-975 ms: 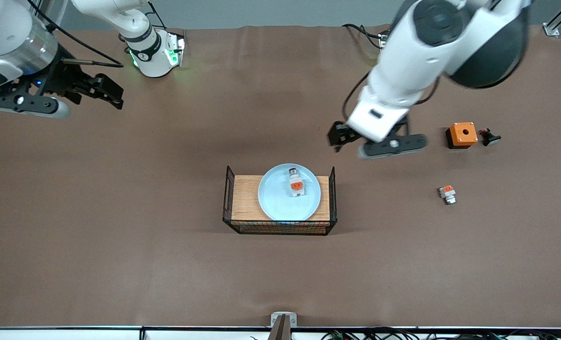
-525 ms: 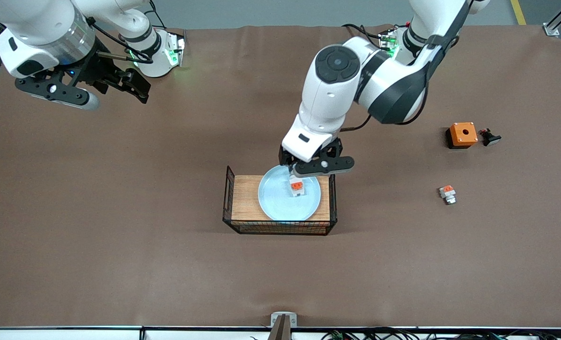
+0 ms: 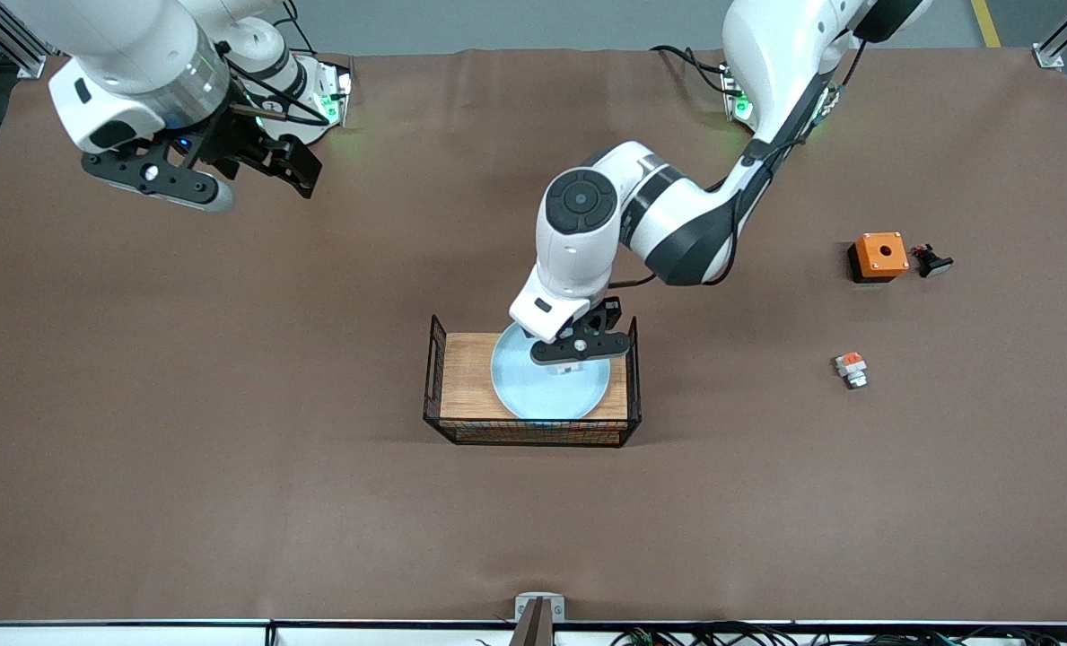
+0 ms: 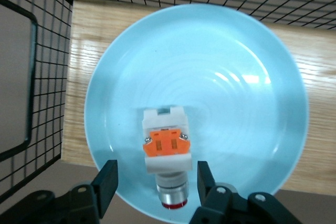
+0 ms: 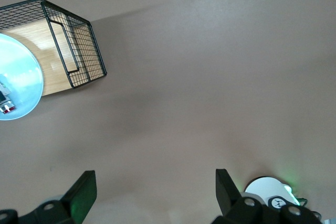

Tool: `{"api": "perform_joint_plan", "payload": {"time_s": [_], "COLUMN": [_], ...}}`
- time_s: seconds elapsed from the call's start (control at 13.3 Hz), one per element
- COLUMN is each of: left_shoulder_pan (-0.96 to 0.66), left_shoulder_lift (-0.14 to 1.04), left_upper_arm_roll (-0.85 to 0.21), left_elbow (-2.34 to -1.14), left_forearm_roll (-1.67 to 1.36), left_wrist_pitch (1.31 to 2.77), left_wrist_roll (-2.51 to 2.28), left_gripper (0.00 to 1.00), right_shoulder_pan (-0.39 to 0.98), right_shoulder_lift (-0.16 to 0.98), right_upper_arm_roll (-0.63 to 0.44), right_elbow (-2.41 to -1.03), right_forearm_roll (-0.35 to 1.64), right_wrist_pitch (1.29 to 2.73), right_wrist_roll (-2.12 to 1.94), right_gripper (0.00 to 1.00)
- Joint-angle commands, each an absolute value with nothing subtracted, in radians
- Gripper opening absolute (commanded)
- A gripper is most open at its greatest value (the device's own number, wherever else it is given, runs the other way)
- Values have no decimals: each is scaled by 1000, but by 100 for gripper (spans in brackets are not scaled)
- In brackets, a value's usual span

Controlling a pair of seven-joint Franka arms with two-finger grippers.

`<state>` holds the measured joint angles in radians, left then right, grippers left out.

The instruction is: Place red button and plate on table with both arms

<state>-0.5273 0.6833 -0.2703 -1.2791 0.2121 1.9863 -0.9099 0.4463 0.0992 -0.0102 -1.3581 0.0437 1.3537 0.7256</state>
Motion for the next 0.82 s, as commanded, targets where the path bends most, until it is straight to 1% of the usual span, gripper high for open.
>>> {"api": "perform_joint_plan", "payload": {"time_s": [0.0,0.15,0.22,0.3,0.38,0.45,0.53,0.6,0.75], "left_shoulder_pan": [-538,-538,-538,-538,-538,-538,-538,-535,-526], "left_shoulder_lift": [709,722,727,727,723,716,709,684,615], "left_upper_arm_roll": [-259,-259,-259,-259,-259,-259,-261,-261,-261], "left_elbow": [-1246,-1246,-1246,-1246,-1246,-1246,-1246,-1246,-1244], "left_forearm_roll": [235,233,233,233,233,232,232,232,232], "left_wrist_pitch": [2000,2022,2031,2033,2033,2029,2020,2008,1920], "left_wrist_roll": [-902,-900,-900,-903,-907,-908,-910,-908,-907], "left_gripper": [67,63,57,42,20,5,1,1,1], "right_shoulder_pan": [500,528,538,549,557,563,581,594,646], "right_shoulder_lift": [124,147,159,169,181,195,210,227,250], "right_upper_arm_roll": [-15,-15,-15,-15,-15,-15,-18,-17,-17], "right_elbow": [-1355,-1355,-1355,-1355,-1353,-1350,-1345,-1342,-1344], "right_forearm_roll": [32,32,32,32,31,26,18,-9,-63], "right_wrist_pitch": [1380,1399,1404,1413,1416,1423,1430,1430,1442], "right_wrist_roll": [814,905,941,963,986,1020,1076,1128,1149], "right_gripper": [100,100,100,100,100,100,100,100,100]}}
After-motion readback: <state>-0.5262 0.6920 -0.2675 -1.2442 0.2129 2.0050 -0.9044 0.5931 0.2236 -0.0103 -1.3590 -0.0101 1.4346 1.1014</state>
